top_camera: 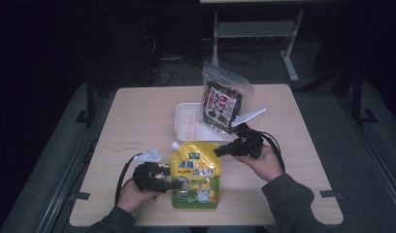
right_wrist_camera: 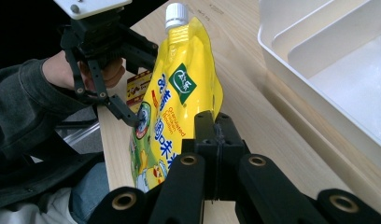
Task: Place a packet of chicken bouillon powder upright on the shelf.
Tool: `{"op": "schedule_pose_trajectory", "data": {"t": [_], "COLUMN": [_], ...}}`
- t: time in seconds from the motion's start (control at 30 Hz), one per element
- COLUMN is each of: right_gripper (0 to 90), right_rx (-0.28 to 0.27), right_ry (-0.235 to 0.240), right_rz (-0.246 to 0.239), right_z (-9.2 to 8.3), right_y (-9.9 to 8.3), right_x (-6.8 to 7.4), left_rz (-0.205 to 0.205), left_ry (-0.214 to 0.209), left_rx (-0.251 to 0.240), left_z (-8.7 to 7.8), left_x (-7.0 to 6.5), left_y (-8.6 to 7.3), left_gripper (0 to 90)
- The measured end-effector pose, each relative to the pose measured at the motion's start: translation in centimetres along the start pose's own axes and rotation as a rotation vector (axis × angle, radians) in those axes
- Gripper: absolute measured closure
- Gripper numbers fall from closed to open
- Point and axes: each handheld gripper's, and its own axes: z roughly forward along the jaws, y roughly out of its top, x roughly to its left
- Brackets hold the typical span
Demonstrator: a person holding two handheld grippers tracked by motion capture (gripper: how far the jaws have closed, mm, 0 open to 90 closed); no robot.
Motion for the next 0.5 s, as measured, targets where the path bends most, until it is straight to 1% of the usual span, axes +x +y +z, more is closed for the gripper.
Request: {"op": "schedule_pose_trajectory", "data": {"t": [0.1, 0.3, 0.37, 0.5], "right_gripper": [89.9, 89.9, 89.9, 89.8], "right_rx": [-0.009, -0.018, -0.024, -0.02], "right_ry": [0.004, 0.004, 0.013, 0.021], "right_rz": [-0.007, -0.016, -0.021, -0.033], "right_z": [-0.3, -0.9, -1.1, -1.4], "right_y": [0.1, 0.2, 0.2, 0.5], "right_x": [0.1, 0.3, 0.4, 0.6], "left_rz": [-0.002, -0.007, -0.009, -0.007], "left_ry": [-0.036, -0.074, -0.09, -0.109], "left_rx": [-0.012, -0.043, -0.055, -0.07], "left_z": [-0.1, -0.6, -0.8, -0.9], "left_x": [0.0, 0.1, 0.1, 0.1], "left_y": [0.0, 0.0, 0.1, 0.1], "left_gripper": [48.3, 65.7, 71.3, 78.1]}}
